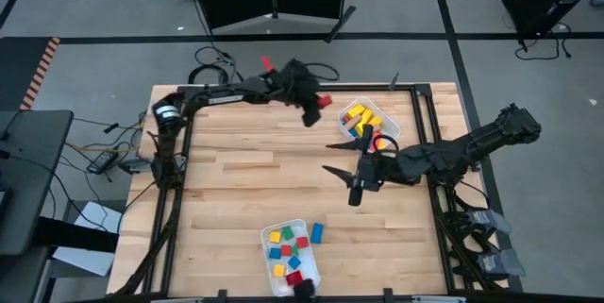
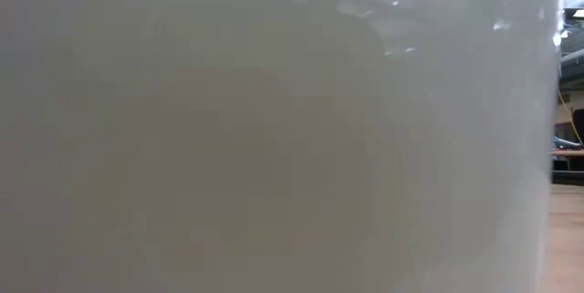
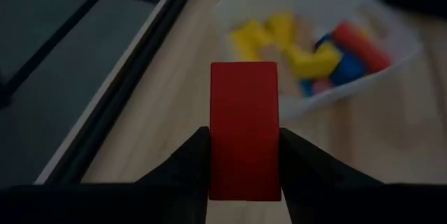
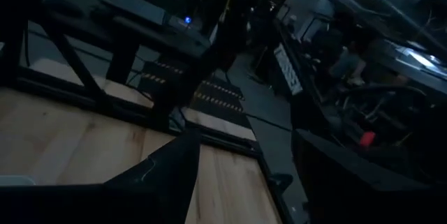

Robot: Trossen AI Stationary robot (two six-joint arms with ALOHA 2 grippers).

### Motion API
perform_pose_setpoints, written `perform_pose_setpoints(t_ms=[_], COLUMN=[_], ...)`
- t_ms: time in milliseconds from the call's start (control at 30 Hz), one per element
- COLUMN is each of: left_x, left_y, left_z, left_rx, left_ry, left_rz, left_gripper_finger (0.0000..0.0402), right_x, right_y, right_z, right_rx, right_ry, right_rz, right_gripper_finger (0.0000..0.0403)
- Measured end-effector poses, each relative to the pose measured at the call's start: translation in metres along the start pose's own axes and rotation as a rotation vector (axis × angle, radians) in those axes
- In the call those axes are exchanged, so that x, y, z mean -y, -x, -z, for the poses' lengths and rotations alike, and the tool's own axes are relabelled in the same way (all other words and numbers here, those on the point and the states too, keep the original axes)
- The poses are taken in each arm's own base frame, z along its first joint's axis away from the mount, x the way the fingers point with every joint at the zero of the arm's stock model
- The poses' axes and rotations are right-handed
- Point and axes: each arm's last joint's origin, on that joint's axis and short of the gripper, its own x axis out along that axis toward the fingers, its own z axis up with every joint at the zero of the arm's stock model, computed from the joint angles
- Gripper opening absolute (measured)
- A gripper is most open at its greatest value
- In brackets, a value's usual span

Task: Sort blocks by size
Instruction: Put the red rectangle block into the top white bin

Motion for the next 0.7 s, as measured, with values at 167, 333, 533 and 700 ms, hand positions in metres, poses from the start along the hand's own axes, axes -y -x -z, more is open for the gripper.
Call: perform_pose_setpoints(t_ms=[167,333,533,700], left_x=[0.019,0.022,0.023,0.022], left_y=[-0.031,-0.056,-0.081,-0.094], left_z=[-0.019,-0.031,-0.036,-0.036], left_rx=[0.016,0.042,0.064,0.072], left_ry=[0.006,0.037,0.074,0.1], left_rz=[0.063,0.095,0.128,0.148], left_gripper_finger=[0.0136,0.0136,0.0136,0.0136], right_x=[0.002,0.0,-0.003,-0.003], right_y=[0.004,0.004,0.006,0.006], right_z=[-0.004,-0.005,-0.007,-0.007], right_rx=[0.03,0.032,0.045,0.048], right_ry=[-0.014,-0.013,-0.018,-0.022], right_rz=[0.006,-0.002,-0.011,-0.01], right_gripper_finger=[0.0239,0.0237,0.0233,0.0234])
